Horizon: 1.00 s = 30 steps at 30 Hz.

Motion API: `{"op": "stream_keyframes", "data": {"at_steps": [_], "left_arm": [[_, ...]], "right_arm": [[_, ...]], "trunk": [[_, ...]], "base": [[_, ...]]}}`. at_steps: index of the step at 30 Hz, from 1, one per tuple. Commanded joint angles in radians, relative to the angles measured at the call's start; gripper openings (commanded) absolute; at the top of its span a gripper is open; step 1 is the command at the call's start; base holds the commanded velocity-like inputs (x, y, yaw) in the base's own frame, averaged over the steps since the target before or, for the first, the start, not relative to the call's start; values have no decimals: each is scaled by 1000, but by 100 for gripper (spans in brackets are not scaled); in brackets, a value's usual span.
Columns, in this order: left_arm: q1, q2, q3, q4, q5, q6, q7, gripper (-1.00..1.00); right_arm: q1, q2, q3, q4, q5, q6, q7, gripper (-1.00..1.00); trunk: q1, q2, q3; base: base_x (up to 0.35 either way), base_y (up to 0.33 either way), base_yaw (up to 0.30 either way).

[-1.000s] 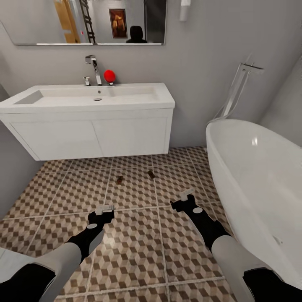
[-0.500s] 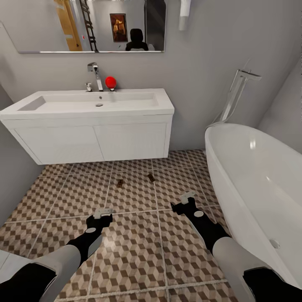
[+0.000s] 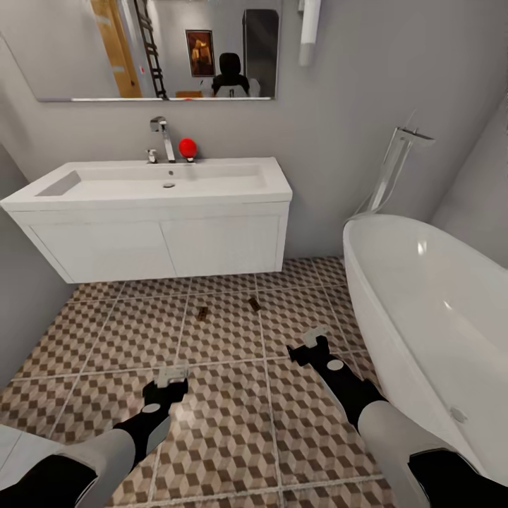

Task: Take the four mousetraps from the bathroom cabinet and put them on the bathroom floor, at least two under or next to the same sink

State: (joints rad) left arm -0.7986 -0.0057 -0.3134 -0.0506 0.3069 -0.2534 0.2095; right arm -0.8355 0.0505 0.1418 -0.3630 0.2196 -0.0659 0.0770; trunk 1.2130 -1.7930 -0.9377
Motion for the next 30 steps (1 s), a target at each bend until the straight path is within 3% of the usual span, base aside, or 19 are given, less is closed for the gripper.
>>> {"op": "stream_keyframes", "data": {"at_steps": [1, 12, 23, 30], "left_arm": [[3, -1, -9, 1, 8, -3, 4, 100], [40, -2, -9, 3, 8, -6, 4, 100], [45, -7, -9, 1, 7, -6, 0, 100], [45, -9, -7, -13, 9, -3, -1, 100]], "right_arm": [[0, 0, -2, 3, 11, -4, 2, 100], [0, 1, -2, 67, 11, -63, -2, 100], [0, 2, -2, 78, 10, -74, -3, 100], [0, 2, -2, 80, 10, -73, -5, 100]], "trunk": [[-4, 7, 3], [-46, 84, 48], [-88, 161, 84], [-88, 161, 84]], "base": [[0, 0, 0], [0, 0, 0], [0, 0, 0], [0, 0, 0]]}}
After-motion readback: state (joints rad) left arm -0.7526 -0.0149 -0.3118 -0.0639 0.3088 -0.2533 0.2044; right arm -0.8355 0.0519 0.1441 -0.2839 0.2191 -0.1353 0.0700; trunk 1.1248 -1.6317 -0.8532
